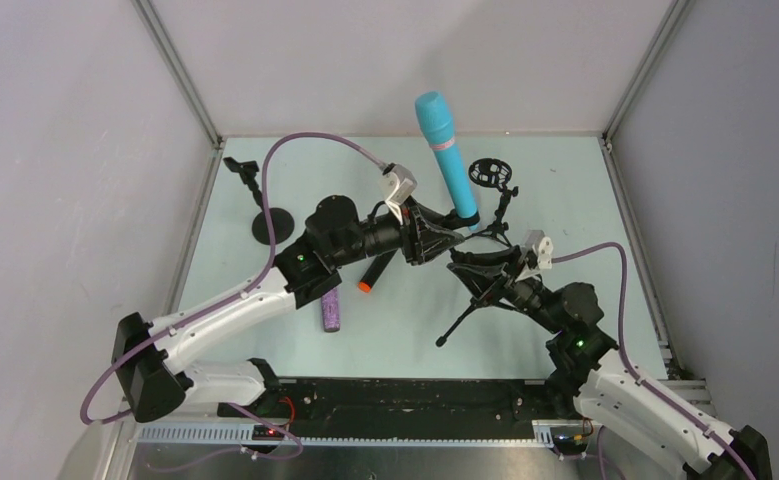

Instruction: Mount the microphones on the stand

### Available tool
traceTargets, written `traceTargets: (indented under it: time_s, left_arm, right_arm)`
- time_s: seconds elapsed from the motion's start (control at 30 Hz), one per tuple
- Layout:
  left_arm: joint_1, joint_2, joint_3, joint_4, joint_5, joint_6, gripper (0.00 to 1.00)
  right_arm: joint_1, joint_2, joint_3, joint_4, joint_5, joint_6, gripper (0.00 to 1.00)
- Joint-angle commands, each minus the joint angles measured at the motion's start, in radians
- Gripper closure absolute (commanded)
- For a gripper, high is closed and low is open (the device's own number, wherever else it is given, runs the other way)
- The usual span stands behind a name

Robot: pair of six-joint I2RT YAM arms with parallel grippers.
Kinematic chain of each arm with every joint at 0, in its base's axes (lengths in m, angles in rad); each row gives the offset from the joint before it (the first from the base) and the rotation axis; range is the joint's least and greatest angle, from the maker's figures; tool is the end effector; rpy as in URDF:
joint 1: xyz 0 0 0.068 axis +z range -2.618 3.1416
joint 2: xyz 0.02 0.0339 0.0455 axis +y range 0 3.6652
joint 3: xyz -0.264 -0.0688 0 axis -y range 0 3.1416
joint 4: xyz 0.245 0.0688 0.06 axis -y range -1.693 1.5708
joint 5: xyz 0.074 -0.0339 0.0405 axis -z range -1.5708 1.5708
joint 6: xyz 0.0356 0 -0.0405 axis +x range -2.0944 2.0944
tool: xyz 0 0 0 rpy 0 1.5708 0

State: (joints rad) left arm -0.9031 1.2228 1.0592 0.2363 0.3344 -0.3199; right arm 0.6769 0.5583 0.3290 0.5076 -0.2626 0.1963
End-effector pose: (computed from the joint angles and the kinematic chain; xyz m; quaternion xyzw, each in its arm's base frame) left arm 0.1697 -0.2340 0.3888 0.3098 0.6081 -0.5074 0.5262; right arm 0.1131 0.1027 0.2859 -0.2436 0.5550 0.4061 0.6839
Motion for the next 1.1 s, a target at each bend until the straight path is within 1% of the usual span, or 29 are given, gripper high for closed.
traceTargets:
  time_s: [0.0,0.07,0.13,0.17,0.2,0.23,0.3,0.33,0.43,0.6,0.8,0.87,1.07]
  left_arm:
    - [0.044,-0.071,0.059,0.204,-0.161,0.106,1.0]
    - [0.039,-0.061,0.063,0.203,-0.181,0.111,1.0]
    - [0.038,-0.057,0.062,0.202,-0.197,0.115,1.0]
    - [0.038,-0.054,0.061,0.201,-0.205,0.119,1.0]
    - [0.037,-0.051,0.061,0.2,-0.207,0.12,1.0]
    - [0.035,-0.049,0.059,0.199,-0.207,0.127,1.0]
    - [0.032,-0.041,0.056,0.198,-0.207,0.141,1.0]
    - [0.03,-0.032,0.054,0.199,-0.202,0.148,1.0]
    - [0.023,-0.013,0.048,0.198,-0.185,0.186,1.0]
    - [0.014,0.015,0.03,0.204,-0.168,0.229,1.0]
    - [0.014,0.025,-0.006,0.236,-0.174,0.257,1.0]
    - [0.015,0.034,-0.012,0.245,-0.177,0.266,1.0]
    - [0.015,0.08,-0.001,0.27,-0.182,0.302,1.0]
  right_arm:
    - [-0.021,0.03,-0.01,-0.018,0.042,0.064,1.0]
    - [-0.02,0.035,-0.016,-0.011,0.044,0.059,1.0]
    - [-0.021,0.032,-0.027,0.003,0.048,0.054,0.92]
    - [-0.021,0.029,-0.029,0.01,0.05,0.052,0.84]
    - [-0.021,0.027,-0.033,0.011,0.051,0.051,0.8]
    - [-0.021,0.028,-0.034,0.016,0.05,0.05,0.73]
    - [-0.022,0.033,-0.034,0.022,0.045,0.048,0.66]
    - [-0.021,0.037,-0.034,0.025,0.044,0.048,0.63]
    - [-0.021,0.064,-0.033,0.04,0.028,0.048,0.52]
    - [-0.022,0.089,-0.034,0.047,0.007,0.047,0.4]
    - [-0.023,0.051,-0.033,0.018,0.013,0.046,0.21]
    - [-0.023,0.029,-0.033,0.004,0.018,0.047,0.17]
    - [-0.037,-0.055,-0.026,-0.079,0.027,0.051,0.09]
